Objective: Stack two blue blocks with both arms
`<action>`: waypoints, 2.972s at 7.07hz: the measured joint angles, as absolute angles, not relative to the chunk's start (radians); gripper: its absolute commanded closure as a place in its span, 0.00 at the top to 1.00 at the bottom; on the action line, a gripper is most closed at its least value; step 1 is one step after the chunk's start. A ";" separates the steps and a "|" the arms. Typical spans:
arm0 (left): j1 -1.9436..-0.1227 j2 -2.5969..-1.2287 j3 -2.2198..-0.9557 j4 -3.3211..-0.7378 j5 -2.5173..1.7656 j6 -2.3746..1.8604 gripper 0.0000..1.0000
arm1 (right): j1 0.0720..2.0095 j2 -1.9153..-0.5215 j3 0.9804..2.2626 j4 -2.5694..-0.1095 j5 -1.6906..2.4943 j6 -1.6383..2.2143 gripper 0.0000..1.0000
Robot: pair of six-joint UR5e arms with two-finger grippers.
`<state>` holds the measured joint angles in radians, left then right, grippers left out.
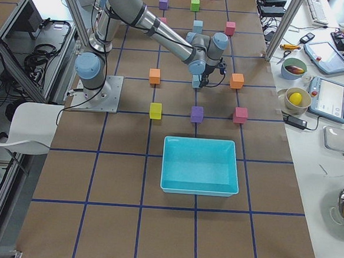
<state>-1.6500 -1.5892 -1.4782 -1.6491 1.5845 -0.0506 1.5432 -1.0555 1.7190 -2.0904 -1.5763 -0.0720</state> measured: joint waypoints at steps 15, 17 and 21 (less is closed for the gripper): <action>-1.617 -1.847 -1.638 -1.269 1.578 -0.031 1.00 | 1.804 -0.641 0.960 -1.954 -1.425 0.340 0.24; -1.617 -1.932 -1.684 -1.148 1.596 0.011 1.00 | 1.804 -0.633 0.960 -1.955 -1.419 0.356 0.24; -1.617 -2.058 -1.702 -1.095 1.613 0.015 1.00 | 1.805 -0.619 0.959 -1.958 -1.416 0.392 0.87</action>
<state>-1.6168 -2.0581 -1.7016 -1.0946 1.6133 0.0149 1.8049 -0.6190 0.9586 -1.9576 -1.4159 0.3916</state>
